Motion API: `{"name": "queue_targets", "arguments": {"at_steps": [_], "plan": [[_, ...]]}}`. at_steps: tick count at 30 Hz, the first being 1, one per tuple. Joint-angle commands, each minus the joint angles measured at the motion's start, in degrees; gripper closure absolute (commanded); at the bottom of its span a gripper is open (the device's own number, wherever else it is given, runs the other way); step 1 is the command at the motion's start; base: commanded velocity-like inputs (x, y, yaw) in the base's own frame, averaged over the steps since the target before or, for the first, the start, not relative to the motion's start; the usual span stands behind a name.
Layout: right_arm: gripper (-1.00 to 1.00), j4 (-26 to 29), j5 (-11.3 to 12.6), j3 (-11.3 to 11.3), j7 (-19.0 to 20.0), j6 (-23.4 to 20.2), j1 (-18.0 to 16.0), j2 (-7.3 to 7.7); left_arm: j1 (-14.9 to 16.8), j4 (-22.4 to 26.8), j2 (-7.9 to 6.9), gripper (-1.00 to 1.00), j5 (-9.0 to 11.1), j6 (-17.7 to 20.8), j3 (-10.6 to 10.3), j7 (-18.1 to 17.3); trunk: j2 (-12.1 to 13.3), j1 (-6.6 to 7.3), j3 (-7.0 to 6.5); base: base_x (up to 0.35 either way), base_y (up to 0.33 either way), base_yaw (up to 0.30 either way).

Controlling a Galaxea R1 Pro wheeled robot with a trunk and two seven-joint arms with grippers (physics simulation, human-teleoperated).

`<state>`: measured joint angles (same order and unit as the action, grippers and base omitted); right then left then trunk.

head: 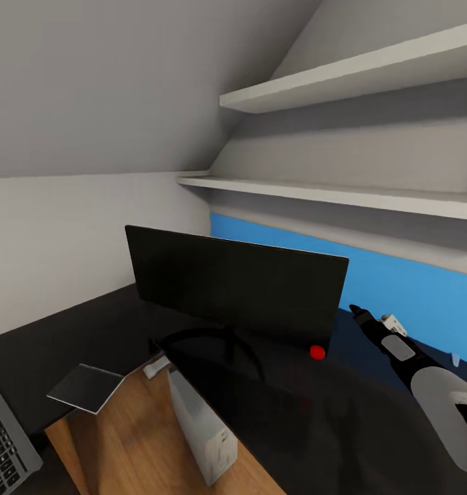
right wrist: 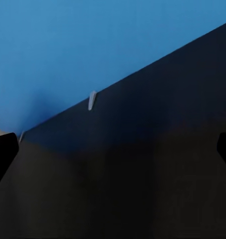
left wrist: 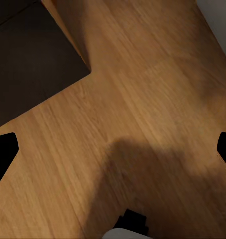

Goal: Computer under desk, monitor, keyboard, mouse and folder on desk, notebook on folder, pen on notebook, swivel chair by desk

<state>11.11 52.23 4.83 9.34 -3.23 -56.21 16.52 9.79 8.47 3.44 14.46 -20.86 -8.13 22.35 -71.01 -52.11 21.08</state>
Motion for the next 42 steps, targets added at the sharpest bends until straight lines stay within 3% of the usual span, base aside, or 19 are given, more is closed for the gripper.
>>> {"name": "queue_targets", "arguments": {"at_steps": [1, 20, 29, 42], "plan": [[-1.0, 0.0, 0.1, 0.48, 0.25, -0.34, -0.04, -0.01, 0.05, -0.03, -0.01, -1.0, 0.48, -0.18, -0.5, 0.27, -0.03, -0.02, 0.07, 0.205, 0.0, 0.0], [-1.0, 0.19, -0.49, -0.05, 0.35, -0.24, -0.02, -0.36, 0.06, -0.03, -0.01, -1.0, 0.53, -0.14, -0.48, 0.33, -0.03, -0.02, 0.07, 0.055, 0.0, 0.0], [-1.0, 0.53, -3.39, -4.73, 0.18, -0.1, -0.01, -1.31, 0.06, -0.03, -0.01, -1.0, 0.57, -0.11, -0.48, 0.32, -0.03, -0.02, 0.07, 0.0, 0.0, 0.0], [-1.0, 0.58, -5.66, -6.4, 0.07, -0.02, -0.04, -1.84, 0.06, -0.03, -0.01, -1.0, 0.57, -0.1, -0.48, 0.32, -0.03, -0.02, 0.07, 0.0, 0.0, 0.0]]}}
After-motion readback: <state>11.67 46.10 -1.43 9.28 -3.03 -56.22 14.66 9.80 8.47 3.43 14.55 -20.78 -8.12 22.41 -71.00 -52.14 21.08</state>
